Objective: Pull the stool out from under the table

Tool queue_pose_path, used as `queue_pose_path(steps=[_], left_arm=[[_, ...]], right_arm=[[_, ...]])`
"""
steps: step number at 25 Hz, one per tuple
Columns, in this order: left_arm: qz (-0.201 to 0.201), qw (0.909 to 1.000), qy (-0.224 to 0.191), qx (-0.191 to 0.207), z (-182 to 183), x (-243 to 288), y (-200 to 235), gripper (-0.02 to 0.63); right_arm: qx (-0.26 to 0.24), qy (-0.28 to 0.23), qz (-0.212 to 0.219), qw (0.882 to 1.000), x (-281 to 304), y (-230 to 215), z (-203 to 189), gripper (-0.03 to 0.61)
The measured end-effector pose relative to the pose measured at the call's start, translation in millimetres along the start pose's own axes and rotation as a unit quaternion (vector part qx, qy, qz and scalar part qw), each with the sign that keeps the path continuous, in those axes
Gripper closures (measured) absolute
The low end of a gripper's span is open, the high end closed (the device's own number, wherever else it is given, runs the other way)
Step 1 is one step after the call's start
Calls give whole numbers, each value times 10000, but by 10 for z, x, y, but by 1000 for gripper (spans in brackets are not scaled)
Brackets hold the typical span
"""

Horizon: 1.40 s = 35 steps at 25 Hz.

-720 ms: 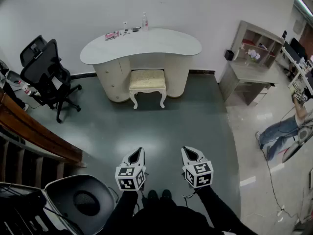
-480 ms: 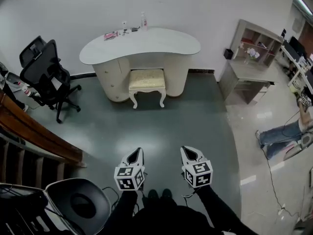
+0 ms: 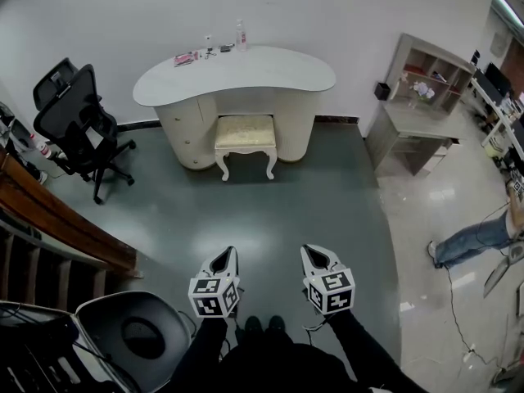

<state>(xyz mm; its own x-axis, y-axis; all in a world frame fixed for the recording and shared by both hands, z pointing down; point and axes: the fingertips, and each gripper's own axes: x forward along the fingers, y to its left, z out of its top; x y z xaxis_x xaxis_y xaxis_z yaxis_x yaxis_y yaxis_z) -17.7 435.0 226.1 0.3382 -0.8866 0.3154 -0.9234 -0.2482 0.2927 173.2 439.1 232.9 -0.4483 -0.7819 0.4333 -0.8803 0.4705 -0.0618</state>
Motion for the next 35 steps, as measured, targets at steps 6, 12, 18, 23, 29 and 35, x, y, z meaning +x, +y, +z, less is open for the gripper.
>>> queue_pose_path(steps=[6,12,18,23,29,35], left_arm=[[100,9999,-96,55,69,69,-33,606],[190,9992,-280,204,259,146,-63,606],[237,9986,-353,305,354,235,-134,606],[231,9985,-316,371,414,362,-145,606],[255,9987,-219,383,407,573,-12,606],[368,9986,-34,378,475,976,392,606]], right_arm=[[91,-130,-88,9998,-30,-163,10,575],[40,-274,-210,9994,-96,-377,110,575],[88,-311,-354,9989,-135,-616,157,575],[126,-312,-391,9987,-42,-734,229,575],[94,-240,-346,9991,212,-791,280,575],[51,-169,-315,9993,746,-826,426,575]])
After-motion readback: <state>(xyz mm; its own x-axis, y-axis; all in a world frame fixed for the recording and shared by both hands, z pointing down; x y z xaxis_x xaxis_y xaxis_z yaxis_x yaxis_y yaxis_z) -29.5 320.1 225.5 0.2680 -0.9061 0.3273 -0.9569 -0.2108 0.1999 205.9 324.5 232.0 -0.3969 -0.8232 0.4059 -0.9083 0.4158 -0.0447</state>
